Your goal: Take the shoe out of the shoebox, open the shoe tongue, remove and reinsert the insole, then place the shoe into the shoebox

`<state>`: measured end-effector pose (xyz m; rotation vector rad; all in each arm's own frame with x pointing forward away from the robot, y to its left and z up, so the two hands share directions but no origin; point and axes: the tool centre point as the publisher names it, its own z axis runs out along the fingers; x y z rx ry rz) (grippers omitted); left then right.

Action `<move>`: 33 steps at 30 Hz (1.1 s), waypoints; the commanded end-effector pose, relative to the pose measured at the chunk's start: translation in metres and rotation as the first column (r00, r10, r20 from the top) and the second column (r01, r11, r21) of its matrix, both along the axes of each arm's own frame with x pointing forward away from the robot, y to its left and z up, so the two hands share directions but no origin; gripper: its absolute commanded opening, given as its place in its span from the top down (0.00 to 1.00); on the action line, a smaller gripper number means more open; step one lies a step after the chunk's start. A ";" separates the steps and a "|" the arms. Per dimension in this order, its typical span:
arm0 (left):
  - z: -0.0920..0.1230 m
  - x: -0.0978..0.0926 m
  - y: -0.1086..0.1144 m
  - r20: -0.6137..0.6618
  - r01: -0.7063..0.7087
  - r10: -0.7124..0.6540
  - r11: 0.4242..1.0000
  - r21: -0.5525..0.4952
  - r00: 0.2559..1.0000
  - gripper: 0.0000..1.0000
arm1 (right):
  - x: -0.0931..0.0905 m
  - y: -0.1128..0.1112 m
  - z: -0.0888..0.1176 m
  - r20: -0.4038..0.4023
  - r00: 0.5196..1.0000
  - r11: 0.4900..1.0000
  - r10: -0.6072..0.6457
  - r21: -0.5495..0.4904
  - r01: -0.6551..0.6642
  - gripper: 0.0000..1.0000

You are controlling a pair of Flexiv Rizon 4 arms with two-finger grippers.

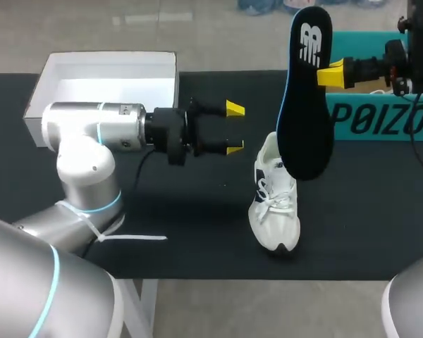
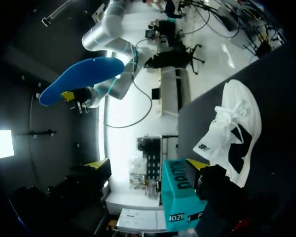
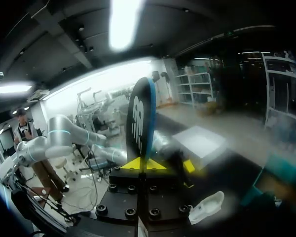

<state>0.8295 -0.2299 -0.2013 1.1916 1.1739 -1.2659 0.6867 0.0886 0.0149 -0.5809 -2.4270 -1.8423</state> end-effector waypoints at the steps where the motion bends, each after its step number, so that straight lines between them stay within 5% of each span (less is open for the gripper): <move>1: 0.003 0.001 -0.021 0.010 -0.020 0.021 0.995 -0.098 1.000 0.00 | 0.002 0.002 -0.001 -0.001 1.000 1.000 0.001 -0.002 -0.001 1.00; 19: 0.015 0.014 -0.049 0.090 -0.089 0.092 0.995 -0.037 0.992 0.00 | 0.002 0.002 -0.001 -0.001 1.000 1.000 0.001 -0.002 -0.001 1.00; 24: 0.015 0.014 -0.049 0.090 -0.089 0.092 0.995 -0.037 0.992 0.00 | 0.035 -0.035 -0.015 -0.063 0.997 0.998 -0.034 -0.054 0.031 1.00; 28: 0.015 0.014 -0.049 0.090 -0.089 0.092 0.995 -0.037 0.992 0.00 | 0.062 -0.076 -0.042 -0.155 0.984 0.994 -0.093 -0.074 0.082 1.00; 33: 0.015 0.014 -0.049 0.090 -0.089 0.092 0.995 -0.037 0.992 0.00 | 0.090 -0.102 -0.075 -0.258 0.957 0.988 -0.133 -0.107 0.108 1.00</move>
